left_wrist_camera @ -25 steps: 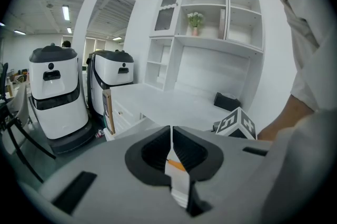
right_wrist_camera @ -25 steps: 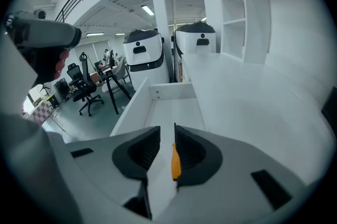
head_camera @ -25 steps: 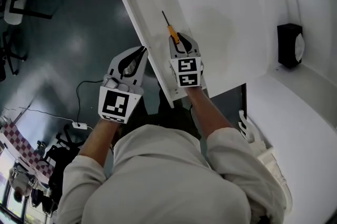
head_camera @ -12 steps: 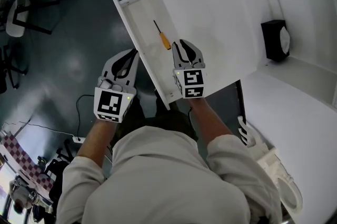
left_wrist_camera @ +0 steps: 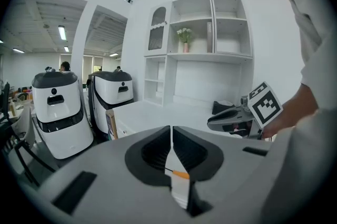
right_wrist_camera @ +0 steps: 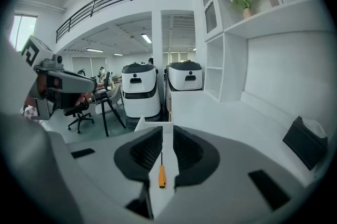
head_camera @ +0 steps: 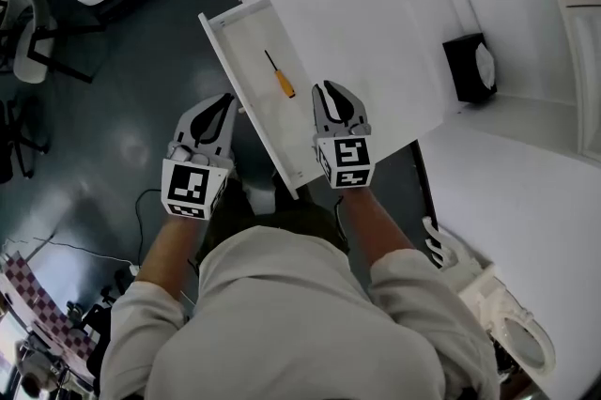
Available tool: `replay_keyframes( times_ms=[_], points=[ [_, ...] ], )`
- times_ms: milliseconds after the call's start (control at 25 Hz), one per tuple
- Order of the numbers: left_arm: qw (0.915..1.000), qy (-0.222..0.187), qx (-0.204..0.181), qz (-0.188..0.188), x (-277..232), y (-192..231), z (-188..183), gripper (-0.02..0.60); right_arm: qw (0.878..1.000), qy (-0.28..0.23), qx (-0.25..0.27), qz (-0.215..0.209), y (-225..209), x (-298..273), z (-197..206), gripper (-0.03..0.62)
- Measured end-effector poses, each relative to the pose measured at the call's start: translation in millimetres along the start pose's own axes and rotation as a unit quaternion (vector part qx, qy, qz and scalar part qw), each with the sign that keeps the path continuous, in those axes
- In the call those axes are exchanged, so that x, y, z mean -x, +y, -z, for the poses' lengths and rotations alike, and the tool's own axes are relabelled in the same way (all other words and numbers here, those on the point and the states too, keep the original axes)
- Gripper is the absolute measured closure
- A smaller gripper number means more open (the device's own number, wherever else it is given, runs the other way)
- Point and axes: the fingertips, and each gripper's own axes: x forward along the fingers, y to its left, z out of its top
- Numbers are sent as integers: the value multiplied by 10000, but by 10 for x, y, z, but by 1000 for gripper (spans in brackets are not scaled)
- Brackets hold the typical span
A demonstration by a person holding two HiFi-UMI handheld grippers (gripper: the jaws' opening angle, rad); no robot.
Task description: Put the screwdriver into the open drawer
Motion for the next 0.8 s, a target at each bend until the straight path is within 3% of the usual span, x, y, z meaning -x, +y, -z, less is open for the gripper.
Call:
replay_keyframes(
  times_ms=[800],
  points=[
    [9987,-401,-152,-272,573,106,-332,565,9964,-811,67,240,67,888,-637,586]
  ],
)
